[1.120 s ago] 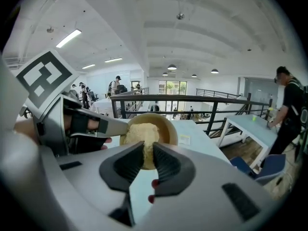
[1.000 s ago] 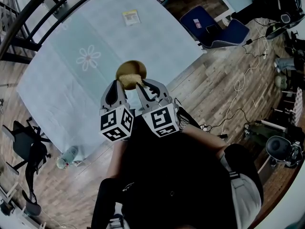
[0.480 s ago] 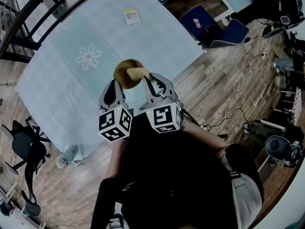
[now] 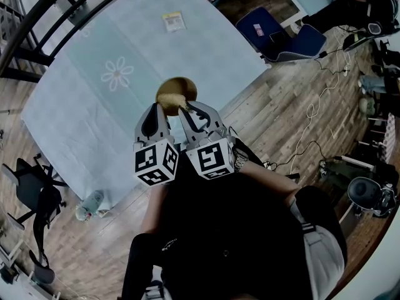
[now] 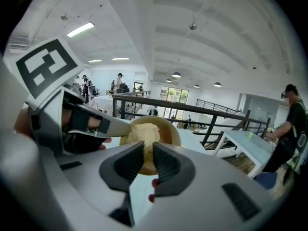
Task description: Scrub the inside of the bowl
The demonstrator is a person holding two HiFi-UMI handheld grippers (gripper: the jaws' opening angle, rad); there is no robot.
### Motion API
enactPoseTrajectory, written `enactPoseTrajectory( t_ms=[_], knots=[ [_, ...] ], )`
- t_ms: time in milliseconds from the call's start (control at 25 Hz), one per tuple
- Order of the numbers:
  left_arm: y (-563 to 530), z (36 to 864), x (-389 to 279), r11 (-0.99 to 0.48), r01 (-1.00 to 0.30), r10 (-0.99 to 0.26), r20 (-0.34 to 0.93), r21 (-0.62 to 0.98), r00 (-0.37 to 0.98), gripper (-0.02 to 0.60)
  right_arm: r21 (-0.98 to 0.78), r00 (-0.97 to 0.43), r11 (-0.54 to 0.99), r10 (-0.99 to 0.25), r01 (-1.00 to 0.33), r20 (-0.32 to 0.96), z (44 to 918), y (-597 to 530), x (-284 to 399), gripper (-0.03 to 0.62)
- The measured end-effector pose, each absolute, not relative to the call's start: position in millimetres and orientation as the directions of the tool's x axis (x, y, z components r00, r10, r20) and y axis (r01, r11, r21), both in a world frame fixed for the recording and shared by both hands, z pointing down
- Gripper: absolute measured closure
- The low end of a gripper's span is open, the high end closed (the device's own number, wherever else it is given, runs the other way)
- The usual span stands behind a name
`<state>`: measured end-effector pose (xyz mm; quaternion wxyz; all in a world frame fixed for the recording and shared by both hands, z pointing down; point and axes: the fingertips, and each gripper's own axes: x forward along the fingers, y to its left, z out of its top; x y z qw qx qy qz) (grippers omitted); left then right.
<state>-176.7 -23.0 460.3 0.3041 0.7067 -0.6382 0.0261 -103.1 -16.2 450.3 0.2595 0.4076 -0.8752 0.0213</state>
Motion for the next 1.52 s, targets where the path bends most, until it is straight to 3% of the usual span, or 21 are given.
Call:
enactPoseTrajectory(
  t_ms=[520,1520],
  knots=[
    [-8,459,-183,0.011,-0.914,-0.887,0.425,0.406,0.179,0.566,0.275,-0.472,0.675,-0.698,-0.685,0.538,468,-23,-107,0.531],
    [-18,492,-156,-0.047,-0.946,-0.831,0.513,0.321,0.216,0.565,0.321,-0.317,0.535,-0.784,-0.782,0.534,470,-48,-48,0.531]
  ],
)
